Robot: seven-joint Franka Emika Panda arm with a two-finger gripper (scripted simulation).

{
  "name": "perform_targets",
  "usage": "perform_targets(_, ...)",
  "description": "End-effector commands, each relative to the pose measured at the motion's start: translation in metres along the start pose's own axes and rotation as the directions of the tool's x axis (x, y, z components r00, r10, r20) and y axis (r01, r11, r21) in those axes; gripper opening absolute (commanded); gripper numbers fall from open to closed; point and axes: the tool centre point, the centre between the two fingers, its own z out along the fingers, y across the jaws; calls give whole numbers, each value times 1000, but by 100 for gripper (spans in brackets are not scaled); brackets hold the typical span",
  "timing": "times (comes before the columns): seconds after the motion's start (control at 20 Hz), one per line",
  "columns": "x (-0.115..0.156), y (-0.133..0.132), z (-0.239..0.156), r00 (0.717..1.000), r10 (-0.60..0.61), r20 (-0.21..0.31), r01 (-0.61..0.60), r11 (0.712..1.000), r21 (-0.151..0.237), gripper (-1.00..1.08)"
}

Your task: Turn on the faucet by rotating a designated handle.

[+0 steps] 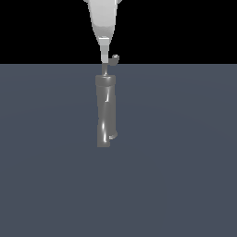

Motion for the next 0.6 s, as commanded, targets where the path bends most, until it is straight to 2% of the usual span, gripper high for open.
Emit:
perform_targets(0.0,17,-6,0,1000,19,-1,-19,1000,2,-100)
perform_targets(0.55,57,-28,0,999,38,-2,-38,999,2,-100)
